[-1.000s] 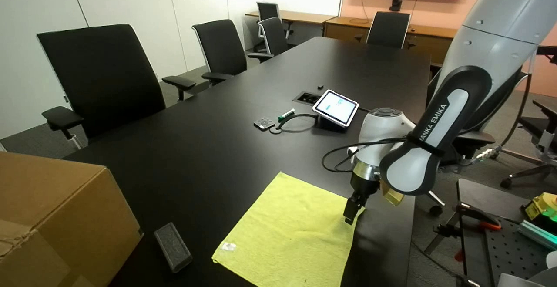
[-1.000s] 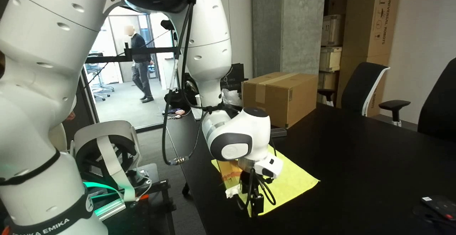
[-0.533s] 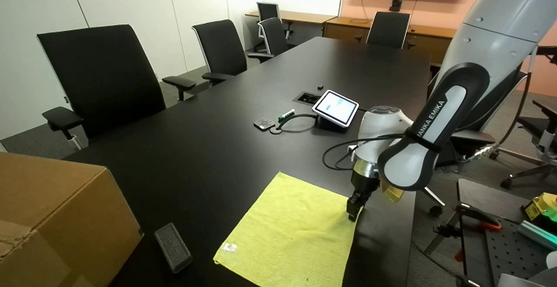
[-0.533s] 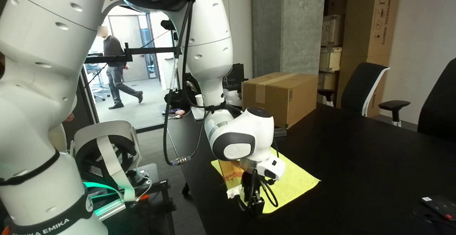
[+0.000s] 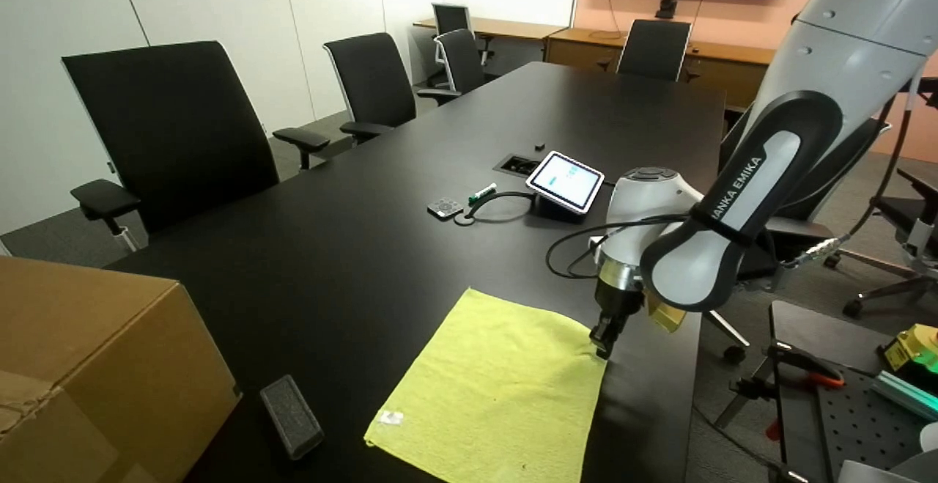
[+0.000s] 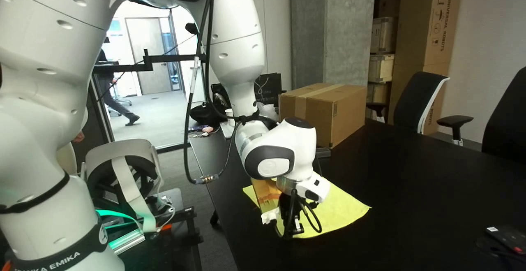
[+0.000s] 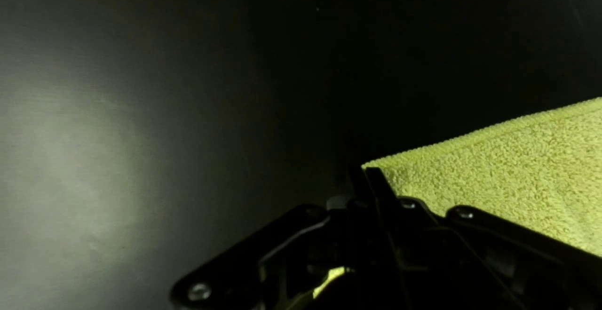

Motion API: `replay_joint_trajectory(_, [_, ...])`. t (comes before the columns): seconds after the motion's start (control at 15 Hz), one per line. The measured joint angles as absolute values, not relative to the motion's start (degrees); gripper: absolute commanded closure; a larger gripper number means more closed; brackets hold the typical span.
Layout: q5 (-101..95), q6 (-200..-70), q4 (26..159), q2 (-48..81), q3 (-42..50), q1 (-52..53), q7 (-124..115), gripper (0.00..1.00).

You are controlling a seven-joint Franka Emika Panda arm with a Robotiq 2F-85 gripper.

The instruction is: Fold the yellow towel in half

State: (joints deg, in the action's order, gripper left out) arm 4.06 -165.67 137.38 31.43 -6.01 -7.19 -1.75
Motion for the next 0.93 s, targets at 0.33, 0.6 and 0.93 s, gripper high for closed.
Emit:
replay_joint_trajectory(0.33, [4.0, -165.3, 142.5, 26.3, -3.6, -4.5, -1.8, 0.96])
replay_joint_trajectory(0.6, [3.6, -165.2, 143.1, 22.2, -2.5, -2.2, -1.9, 0.95])
replay_joint_trajectory(0.93, [3.2, -161.1, 136.4, 20.5, -2.6, 0.1, -1.9, 0.96])
